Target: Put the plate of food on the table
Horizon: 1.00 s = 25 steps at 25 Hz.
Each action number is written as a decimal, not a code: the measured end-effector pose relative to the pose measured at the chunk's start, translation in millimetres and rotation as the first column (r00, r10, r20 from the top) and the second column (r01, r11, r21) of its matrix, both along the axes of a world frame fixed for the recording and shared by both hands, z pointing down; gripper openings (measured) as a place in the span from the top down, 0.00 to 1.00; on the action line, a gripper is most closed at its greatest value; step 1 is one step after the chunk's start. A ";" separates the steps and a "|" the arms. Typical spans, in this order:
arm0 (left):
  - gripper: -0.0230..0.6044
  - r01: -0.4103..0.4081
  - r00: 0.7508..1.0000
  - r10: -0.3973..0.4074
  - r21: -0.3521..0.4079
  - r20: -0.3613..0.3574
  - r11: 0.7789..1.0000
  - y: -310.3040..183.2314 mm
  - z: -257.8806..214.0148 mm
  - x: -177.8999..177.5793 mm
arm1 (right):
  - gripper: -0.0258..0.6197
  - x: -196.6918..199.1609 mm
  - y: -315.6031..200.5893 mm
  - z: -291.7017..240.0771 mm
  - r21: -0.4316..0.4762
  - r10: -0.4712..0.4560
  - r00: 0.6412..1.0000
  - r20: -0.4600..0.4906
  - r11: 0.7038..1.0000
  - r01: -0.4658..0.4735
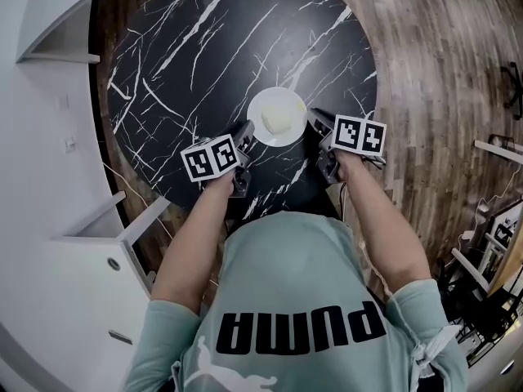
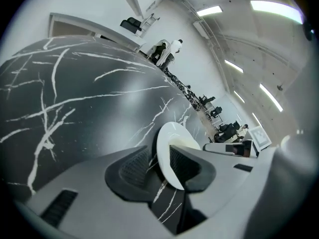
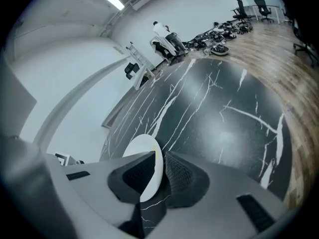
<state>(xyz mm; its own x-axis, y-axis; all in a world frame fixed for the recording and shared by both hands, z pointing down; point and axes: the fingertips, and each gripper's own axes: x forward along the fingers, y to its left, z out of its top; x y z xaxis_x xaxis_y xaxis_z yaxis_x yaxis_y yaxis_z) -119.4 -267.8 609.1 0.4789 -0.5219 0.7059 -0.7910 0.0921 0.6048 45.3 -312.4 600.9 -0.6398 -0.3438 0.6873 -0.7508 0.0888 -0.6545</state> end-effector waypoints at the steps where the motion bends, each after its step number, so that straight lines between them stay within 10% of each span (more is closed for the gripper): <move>1: 0.75 0.006 1.000 -0.006 0.010 0.021 1.000 1.8 -1.9 -5.6 | 0.88 2.3 -0.6 -6.5 0.028 -0.005 1.000 -0.012 1.000 0.005; 14: 0.95 -0.148 0.965 0.057 0.351 0.257 0.925 59.6 -120.2 -12.4 | 0.93 -15.4 73.6 -123.9 0.404 -0.086 0.981 -0.173 0.902 0.151; 20: 0.95 -0.201 0.961 0.082 0.470 0.263 0.859 99.5 -174.0 3.7 | 0.94 -24.1 126.5 -154.6 0.477 -0.061 0.970 -0.235 0.862 0.170; 25: 0.95 -0.201 0.966 0.089 0.487 0.243 0.850 131.9 -189.6 6.9 | 0.95 -25.4 156.4 -183.1 0.528 -0.029 0.968 -0.248 0.834 0.160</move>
